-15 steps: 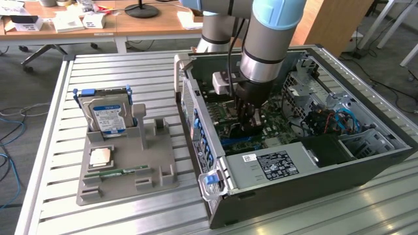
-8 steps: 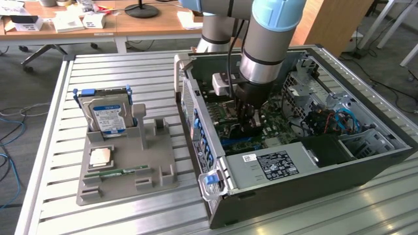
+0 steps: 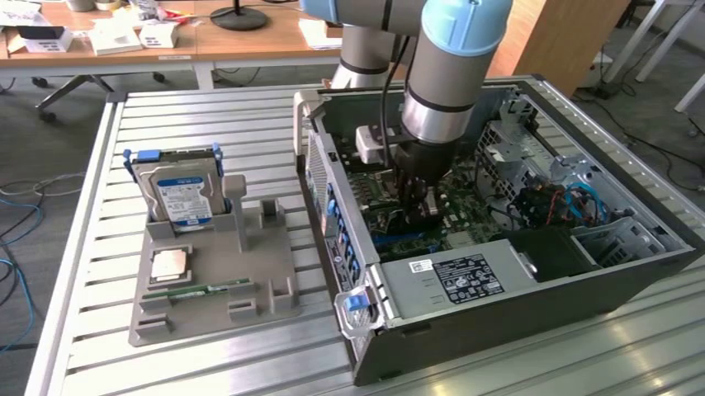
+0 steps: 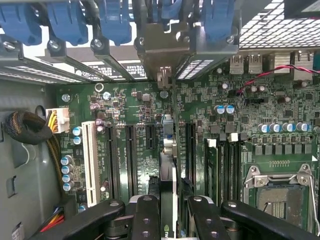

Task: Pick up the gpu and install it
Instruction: 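Insert the gpu into the slot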

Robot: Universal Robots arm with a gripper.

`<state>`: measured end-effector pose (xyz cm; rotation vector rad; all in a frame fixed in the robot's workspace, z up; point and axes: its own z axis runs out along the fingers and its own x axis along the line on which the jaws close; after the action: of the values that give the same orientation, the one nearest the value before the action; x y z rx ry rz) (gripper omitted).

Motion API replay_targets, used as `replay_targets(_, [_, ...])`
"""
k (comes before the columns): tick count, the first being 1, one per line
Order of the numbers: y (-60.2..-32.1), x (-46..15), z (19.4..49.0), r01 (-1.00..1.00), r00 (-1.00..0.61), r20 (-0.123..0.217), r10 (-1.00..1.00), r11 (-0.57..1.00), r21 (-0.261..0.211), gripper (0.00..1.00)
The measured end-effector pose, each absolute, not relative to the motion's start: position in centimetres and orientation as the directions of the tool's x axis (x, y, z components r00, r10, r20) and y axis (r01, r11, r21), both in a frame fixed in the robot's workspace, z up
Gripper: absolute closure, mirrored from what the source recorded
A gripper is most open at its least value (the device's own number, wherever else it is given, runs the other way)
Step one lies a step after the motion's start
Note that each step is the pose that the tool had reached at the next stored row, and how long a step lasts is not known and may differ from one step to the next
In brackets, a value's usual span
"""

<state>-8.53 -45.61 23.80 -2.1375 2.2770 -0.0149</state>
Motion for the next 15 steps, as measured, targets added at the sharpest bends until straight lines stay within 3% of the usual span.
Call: replay_targets(15, [-45.6, -8.55, 23.77, -0.998, -0.063, -0.008, -0.998, 0.063, -0.019, 0.74])
